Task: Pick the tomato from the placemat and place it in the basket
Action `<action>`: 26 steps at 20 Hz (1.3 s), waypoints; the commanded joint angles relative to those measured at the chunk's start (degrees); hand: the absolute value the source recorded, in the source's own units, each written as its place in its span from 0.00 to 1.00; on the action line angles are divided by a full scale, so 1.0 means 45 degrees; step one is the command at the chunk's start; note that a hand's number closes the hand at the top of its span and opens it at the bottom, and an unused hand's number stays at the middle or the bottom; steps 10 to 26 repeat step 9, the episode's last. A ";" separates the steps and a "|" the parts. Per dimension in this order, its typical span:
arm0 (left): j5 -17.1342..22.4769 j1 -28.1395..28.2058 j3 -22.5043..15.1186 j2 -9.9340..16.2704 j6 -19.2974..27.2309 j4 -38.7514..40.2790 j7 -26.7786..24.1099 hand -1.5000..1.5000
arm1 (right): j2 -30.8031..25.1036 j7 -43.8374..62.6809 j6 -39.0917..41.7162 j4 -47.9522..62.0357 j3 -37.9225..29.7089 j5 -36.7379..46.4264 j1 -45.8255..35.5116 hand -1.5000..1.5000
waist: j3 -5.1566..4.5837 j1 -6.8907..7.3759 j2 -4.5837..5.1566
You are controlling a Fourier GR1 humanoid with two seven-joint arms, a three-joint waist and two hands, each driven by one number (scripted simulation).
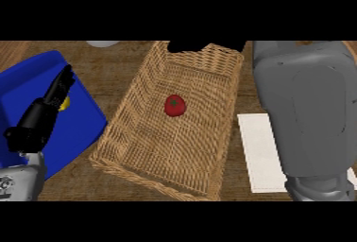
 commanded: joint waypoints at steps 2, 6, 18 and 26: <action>0.0169 0.0268 0.0292 0.0153 -0.0115 0.0139 -0.0152 0.50 | -0.0522 0.0746 -0.2028 -0.0998 -0.1552 0.0608 0.0395 0.00 | 0.0006 -0.0126 -0.0033; -0.0087 0.0692 -0.0091 -0.0038 -0.0069 -0.0466 -0.0081 0.50 | -0.1798 0.0034 -0.2188 -0.1537 -0.2973 0.0441 0.1556 0.00 | 0.0018 -0.0091 -0.0022; -0.0007 -0.0020 0.0099 -0.0048 0.0030 -0.0027 0.0268 0.50 | -0.2157 -0.0129 -0.2058 -0.2914 -0.3528 0.0070 0.2723 0.00 | 0.0017 -0.0275 -0.0025; -0.0007 -0.0020 0.0099 -0.0048 0.0030 -0.0027 0.0268 0.50 | -0.2157 -0.0129 -0.2058 -0.2914 -0.3528 0.0070 0.2723 0.00 | 0.0017 -0.0275 -0.0025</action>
